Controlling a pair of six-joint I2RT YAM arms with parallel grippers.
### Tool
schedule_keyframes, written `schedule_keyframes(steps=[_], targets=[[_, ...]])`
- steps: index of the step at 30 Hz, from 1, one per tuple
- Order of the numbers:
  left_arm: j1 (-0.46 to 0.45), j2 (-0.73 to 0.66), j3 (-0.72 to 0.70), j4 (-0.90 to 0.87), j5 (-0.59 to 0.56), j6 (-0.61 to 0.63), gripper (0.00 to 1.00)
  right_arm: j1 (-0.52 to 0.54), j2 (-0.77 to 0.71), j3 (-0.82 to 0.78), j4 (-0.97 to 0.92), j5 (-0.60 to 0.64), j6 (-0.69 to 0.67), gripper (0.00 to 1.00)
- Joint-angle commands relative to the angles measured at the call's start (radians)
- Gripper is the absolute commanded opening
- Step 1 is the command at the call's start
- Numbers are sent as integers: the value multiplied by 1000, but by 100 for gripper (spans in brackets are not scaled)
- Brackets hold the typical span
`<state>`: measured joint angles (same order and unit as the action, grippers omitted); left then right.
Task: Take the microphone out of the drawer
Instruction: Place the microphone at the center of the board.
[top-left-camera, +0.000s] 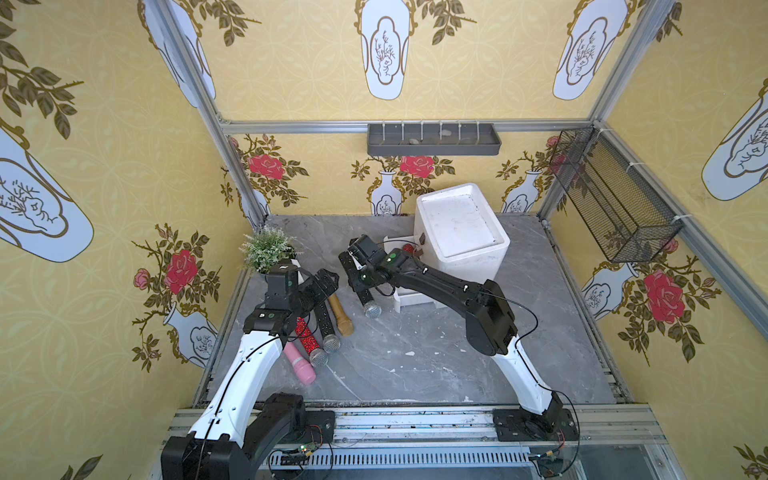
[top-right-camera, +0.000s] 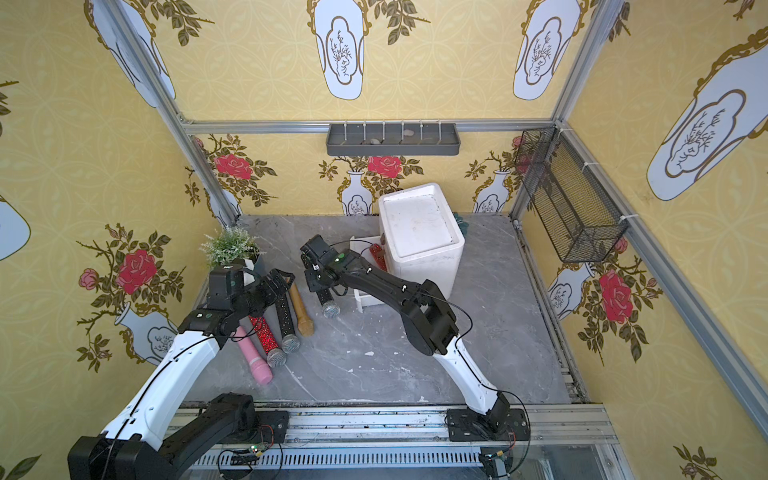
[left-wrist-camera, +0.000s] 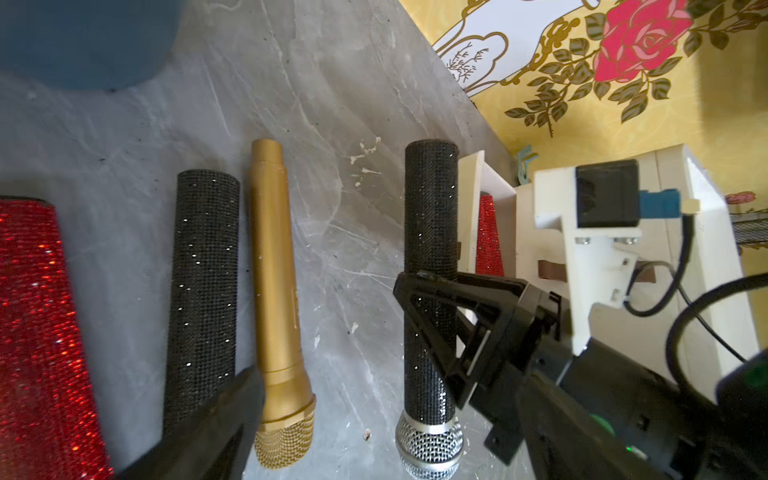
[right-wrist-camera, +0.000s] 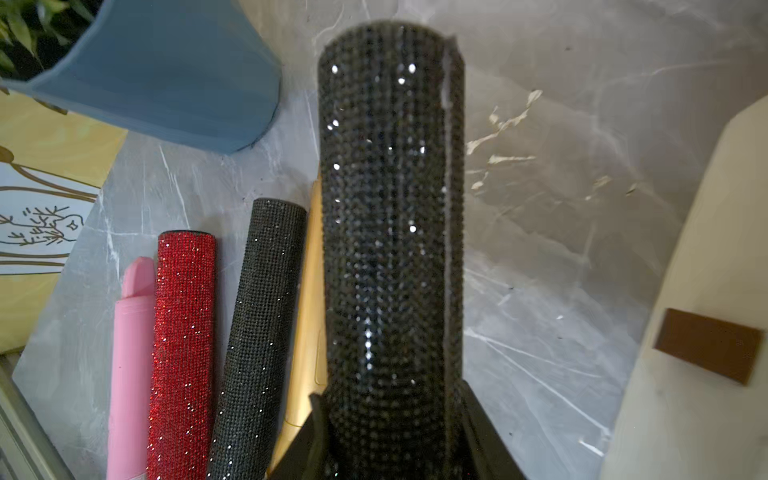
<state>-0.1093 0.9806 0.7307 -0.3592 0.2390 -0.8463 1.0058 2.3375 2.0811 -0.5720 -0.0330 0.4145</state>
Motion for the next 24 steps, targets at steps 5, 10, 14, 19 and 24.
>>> schedule_keyframes(steps=[5, 10, 14, 19, 24], targets=[[6, -9, -34, -29, -18, 17, 100, 11, 97, 3, 95, 62, -26, 25], [6, -17, -51, -17, -10, 6, 100, 11, 135, 3, 119, 82, -30, 25], [6, -19, -64, -5, -4, -3, 100, 10, 163, 41, 109, 80, -30, 27], [6, -17, -81, 17, 10, -18, 100, 11, 184, 48, 108, 78, -20, 38], [6, -10, -95, 36, 27, -34, 100, 11, 188, 63, 108, 70, -12, 51]])
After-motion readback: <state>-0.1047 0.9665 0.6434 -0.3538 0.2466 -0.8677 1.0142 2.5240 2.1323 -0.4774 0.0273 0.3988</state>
